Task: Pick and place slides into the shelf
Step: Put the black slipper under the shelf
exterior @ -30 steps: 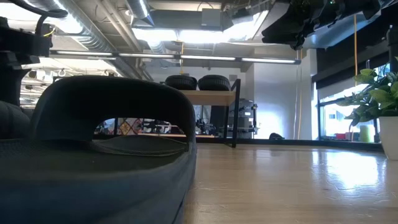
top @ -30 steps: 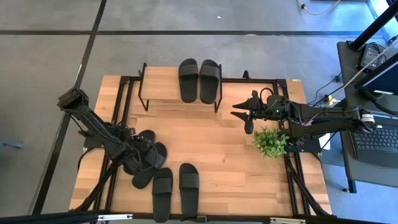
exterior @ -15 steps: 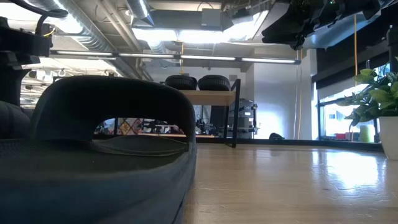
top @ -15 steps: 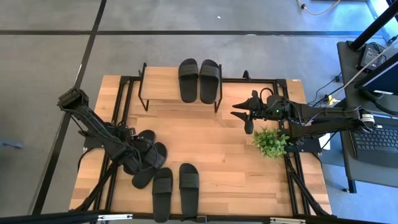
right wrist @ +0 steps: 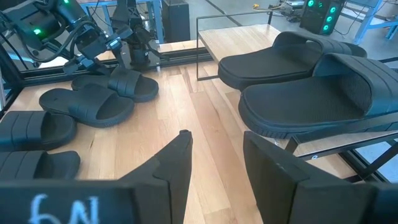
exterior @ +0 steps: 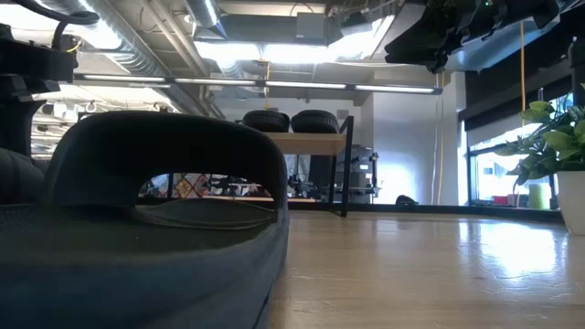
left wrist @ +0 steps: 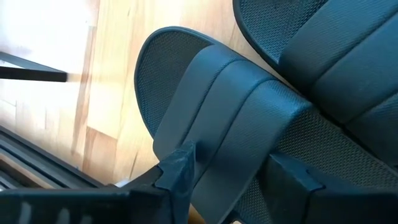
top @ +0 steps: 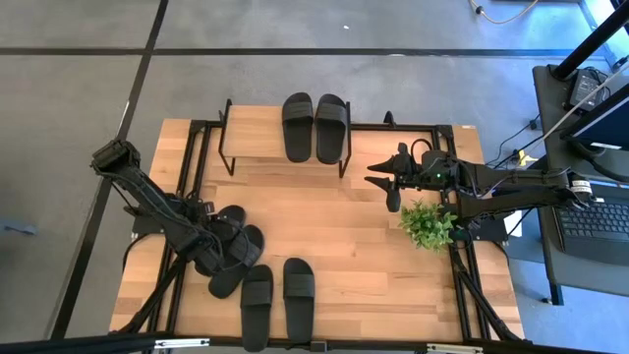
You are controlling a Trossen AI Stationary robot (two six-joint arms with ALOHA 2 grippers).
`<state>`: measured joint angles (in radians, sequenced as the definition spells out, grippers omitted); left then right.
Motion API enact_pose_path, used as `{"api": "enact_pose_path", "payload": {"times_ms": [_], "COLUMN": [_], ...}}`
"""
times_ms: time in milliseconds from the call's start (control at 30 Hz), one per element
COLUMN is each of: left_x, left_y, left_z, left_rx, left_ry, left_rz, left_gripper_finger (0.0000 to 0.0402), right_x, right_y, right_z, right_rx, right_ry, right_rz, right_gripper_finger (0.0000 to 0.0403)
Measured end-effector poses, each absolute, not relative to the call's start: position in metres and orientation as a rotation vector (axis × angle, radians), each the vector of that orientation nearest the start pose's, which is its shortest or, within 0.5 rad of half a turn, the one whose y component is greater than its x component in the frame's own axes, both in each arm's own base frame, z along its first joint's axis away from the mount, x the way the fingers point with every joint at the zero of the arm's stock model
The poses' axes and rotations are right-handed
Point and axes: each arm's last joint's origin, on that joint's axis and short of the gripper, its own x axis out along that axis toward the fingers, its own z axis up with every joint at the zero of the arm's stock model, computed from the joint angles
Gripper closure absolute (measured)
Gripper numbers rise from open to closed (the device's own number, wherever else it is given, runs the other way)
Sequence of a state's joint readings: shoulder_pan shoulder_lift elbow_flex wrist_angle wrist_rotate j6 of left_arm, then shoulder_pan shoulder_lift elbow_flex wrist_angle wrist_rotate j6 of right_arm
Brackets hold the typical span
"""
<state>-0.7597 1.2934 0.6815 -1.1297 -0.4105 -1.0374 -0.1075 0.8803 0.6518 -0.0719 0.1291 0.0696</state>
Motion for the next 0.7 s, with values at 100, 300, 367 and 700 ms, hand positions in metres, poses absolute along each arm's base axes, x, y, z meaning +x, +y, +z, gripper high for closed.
{"api": "enact_pose_path", "payload": {"times_ms": [100,300,367,700], "left_x": [0.1301,0.1335,0.1338,0.1356], "left_y": [-0.1071,-0.109,-0.1093,-0.111], "left_z": [0.1728,0.1727,0.1727,0.1724], "left_rx": [0.114,0.1,0.097,0.077], "left_ry": [1.303,1.252,1.251,1.234], "left_rz": [0.476,0.47,0.468,0.457], "left_gripper_finger": [0.0271,0.0312,0.0327,0.0394], "right_x": [0.1947,0.1947,0.1947,0.1947], "right_y": [-0.0247,-0.0247,-0.0247,-0.0247], "right_z": [0.2814,0.2814,0.2814,0.2814], "right_rx": [0.065,0.065,0.065,0.065], "right_ry": [0.293,0.293,0.293,0.293], "right_rz": [-0.245,-0.245,-0.245,-0.245], "right_gripper_finger": [0.0257,0.0257,0.0257,0.0257]}}
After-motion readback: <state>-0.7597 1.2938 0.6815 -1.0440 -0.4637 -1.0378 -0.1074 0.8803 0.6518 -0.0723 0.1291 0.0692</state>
